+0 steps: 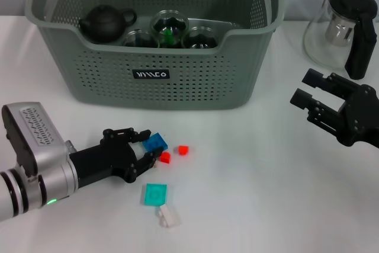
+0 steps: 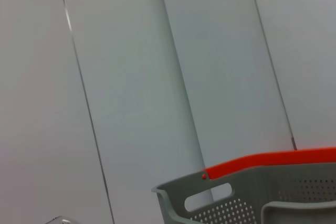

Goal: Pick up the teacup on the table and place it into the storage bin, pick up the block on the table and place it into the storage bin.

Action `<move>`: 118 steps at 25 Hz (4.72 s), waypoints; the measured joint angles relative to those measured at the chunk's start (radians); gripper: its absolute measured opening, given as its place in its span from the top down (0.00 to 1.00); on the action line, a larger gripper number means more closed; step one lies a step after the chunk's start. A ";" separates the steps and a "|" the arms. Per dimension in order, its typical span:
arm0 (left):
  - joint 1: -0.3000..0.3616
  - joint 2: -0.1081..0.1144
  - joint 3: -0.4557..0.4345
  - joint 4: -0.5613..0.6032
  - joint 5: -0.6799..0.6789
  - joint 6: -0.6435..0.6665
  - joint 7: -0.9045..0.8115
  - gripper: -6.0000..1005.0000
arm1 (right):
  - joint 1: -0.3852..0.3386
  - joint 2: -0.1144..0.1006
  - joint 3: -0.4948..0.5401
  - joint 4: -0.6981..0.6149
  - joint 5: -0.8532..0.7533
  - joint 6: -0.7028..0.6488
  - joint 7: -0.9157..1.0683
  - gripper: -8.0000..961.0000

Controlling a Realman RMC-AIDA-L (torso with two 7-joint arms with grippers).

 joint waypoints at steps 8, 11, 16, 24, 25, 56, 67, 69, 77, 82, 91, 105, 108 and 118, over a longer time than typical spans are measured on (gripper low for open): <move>0.005 0.000 0.006 -0.006 0.016 -0.006 0.000 0.56 | -0.003 0.000 0.000 0.000 0.000 -0.010 0.000 0.40; 0.007 0.000 0.004 -0.004 0.015 -0.004 0.000 0.56 | -0.004 0.000 0.000 0.000 0.000 -0.011 0.000 0.40; 0.007 0.000 0.002 -0.001 0.011 0.007 0.000 0.56 | -0.005 0.000 0.000 0.000 0.000 -0.018 0.000 0.40; 0.012 0.005 -0.045 0.024 -0.009 0.132 0.000 0.56 | -0.005 -0.003 0.000 0.000 0.000 -0.019 0.000 0.40; 0.013 0.006 -0.050 0.026 -0.009 0.140 0.000 0.56 | -0.005 -0.003 0.000 0.000 0.000 -0.019 0.000 0.40; 0.126 0.001 -0.036 0.106 0.072 0.148 0.016 0.56 | -0.010 -0.002 0.006 0.000 0.000 -0.019 -0.004 0.40; 0.096 0.000 -0.024 0.070 0.067 0.104 0.054 0.56 | -0.008 -0.001 0.006 0.000 0.000 -0.017 -0.002 0.40; 0.096 0.000 -0.025 0.070 0.065 0.104 0.057 0.56 | -0.008 -0.002 0.006 0.000 0.000 -0.017 -0.002 0.40; 0.091 0.001 -0.024 0.075 0.069 0.103 0.051 0.68 | -0.002 -0.004 0.006 0.000 0.000 -0.017 0.000 0.40; 0.089 0.003 -0.028 0.082 0.068 0.105 0.037 0.76 | 0.001 -0.005 0.006 0.000 0.000 -0.017 0.000 0.40; 0.092 0.005 -0.028 0.150 0.072 0.152 -0.120 0.81 | 0.004 -0.005 0.012 0.000 0.000 -0.020 0.002 0.40; -0.144 0.072 -0.176 0.448 -0.143 0.633 -0.697 0.81 | 0.005 -0.003 0.014 0.000 -0.002 -0.011 0.002 0.40; -0.234 0.095 -0.147 0.448 -0.144 0.480 -0.779 0.81 | 0.006 0.000 0.009 0.000 -0.005 -0.006 0.002 0.40; -0.316 0.070 0.278 0.424 -0.114 -0.212 -0.800 0.80 | 0.005 0.003 0.005 0.000 -0.006 -0.004 0.002 0.40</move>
